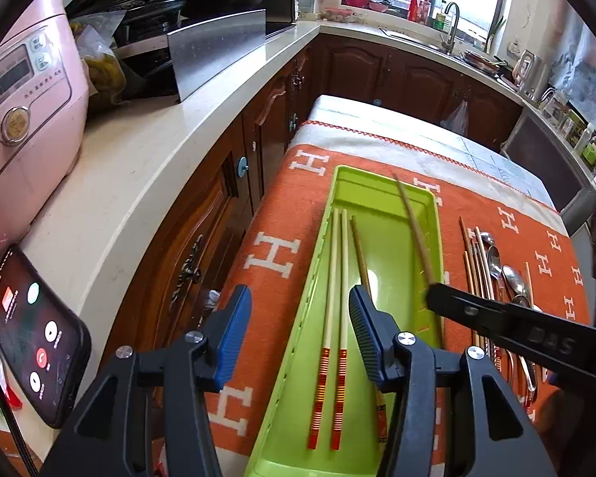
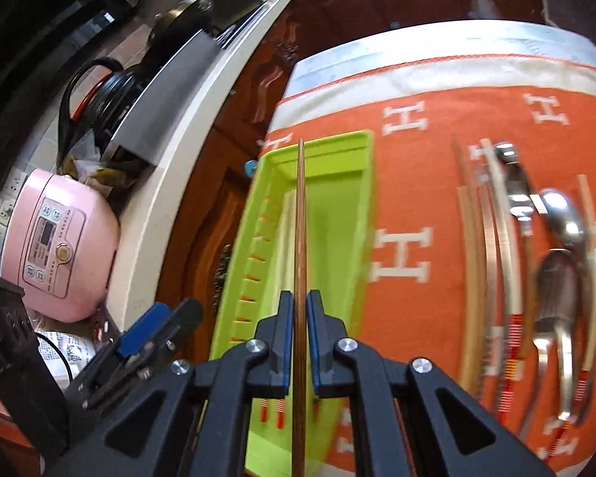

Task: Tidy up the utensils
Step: 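Carry the chopstick into the green tray and open the right tool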

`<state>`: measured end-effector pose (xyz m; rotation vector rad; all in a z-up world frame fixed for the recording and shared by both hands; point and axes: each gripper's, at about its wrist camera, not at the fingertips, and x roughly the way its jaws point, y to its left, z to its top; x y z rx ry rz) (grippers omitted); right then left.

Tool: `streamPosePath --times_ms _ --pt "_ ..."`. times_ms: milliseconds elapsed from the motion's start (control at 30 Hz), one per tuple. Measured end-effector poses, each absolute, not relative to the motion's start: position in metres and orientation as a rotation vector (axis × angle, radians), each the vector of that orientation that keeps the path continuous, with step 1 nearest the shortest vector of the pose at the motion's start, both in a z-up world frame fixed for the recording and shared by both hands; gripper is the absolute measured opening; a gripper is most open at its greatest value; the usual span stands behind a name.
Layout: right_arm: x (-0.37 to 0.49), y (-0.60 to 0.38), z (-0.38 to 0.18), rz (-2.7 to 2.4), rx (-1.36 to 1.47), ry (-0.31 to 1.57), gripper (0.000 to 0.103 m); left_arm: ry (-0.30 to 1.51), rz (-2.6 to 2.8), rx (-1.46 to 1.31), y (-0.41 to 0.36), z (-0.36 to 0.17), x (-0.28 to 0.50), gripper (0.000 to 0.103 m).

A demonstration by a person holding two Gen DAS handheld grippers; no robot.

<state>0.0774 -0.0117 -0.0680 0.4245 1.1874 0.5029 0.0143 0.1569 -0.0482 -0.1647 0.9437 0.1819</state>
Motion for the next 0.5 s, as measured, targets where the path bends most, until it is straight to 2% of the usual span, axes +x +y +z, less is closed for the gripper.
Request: streamPosePath --times_ms 233,500 --pt "0.08 0.0 -0.086 0.548 0.476 1.279 0.009 0.95 0.198 -0.16 0.16 -0.048 0.012 0.049" --pt "0.073 -0.027 -0.075 0.537 0.449 1.237 0.009 0.961 0.2 -0.152 0.157 -0.051 0.015 0.049"
